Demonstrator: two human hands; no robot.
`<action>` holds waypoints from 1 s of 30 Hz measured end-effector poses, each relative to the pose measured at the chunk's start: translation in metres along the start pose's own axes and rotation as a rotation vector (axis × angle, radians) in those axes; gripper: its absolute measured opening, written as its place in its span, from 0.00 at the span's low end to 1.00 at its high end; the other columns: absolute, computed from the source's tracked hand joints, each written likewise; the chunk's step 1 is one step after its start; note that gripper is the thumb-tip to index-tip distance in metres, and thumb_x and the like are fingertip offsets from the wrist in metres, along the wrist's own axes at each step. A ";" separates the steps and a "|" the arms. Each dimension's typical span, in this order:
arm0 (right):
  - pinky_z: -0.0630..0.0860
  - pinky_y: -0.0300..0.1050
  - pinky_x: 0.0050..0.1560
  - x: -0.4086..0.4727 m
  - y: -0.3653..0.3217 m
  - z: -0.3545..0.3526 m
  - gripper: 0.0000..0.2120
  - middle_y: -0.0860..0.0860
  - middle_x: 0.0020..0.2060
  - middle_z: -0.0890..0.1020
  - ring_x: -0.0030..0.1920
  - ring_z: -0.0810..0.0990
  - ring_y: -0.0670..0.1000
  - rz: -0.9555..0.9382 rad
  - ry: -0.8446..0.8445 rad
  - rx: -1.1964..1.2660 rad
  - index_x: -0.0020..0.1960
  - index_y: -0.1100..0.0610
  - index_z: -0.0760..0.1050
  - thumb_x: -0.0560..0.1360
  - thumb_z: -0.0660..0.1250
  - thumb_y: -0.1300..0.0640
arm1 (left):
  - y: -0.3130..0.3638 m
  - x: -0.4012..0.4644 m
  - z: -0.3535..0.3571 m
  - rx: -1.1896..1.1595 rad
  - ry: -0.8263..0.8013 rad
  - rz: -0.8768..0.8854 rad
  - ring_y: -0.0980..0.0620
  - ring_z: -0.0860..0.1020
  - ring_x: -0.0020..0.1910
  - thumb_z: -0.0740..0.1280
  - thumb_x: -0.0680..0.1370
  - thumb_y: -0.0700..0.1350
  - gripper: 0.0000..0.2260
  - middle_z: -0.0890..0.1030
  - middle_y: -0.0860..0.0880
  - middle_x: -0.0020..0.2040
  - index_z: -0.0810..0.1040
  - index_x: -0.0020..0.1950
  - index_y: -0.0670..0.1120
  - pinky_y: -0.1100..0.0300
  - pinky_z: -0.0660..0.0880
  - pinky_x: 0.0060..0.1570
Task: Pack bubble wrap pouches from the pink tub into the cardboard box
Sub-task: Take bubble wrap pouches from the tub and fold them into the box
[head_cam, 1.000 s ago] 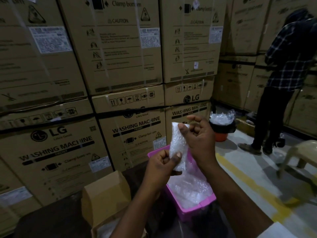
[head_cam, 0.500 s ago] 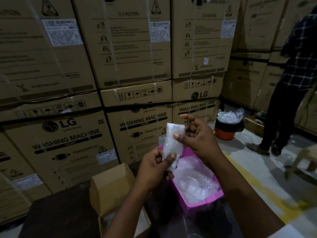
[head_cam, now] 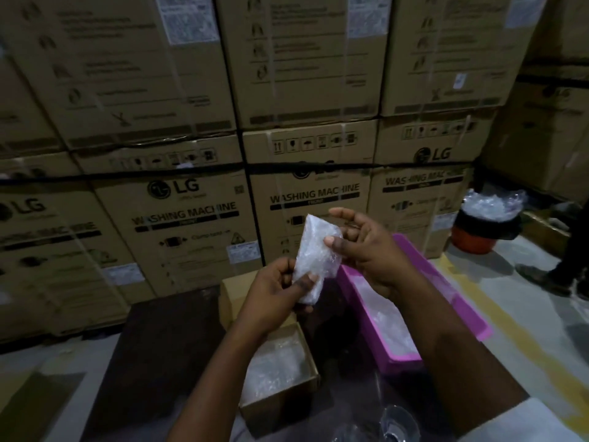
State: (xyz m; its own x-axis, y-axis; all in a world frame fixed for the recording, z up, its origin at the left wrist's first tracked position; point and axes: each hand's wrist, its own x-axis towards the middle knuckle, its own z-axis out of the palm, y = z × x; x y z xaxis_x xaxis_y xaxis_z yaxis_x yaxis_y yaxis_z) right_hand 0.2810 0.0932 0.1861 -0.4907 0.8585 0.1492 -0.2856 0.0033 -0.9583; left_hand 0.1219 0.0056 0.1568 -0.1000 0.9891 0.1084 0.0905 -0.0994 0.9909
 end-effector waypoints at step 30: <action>0.80 0.49 0.48 0.047 0.107 0.094 0.24 0.60 0.54 0.80 0.49 0.81 0.56 0.564 -0.324 0.165 0.66 0.57 0.70 0.71 0.70 0.67 | -0.073 -0.050 -0.088 0.249 0.216 -0.139 0.49 0.84 0.43 0.67 0.77 0.37 0.13 0.84 0.47 0.48 0.76 0.57 0.54 0.49 0.82 0.42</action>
State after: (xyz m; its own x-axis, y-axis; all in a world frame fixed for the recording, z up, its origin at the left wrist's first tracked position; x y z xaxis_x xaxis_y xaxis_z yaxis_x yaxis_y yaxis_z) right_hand 0.1502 0.0860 0.1132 -0.8166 0.5084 -0.2733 -0.0227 -0.5014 -0.8649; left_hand 0.0332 -0.0460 0.0863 -0.3326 0.9429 0.0148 0.2976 0.0900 0.9504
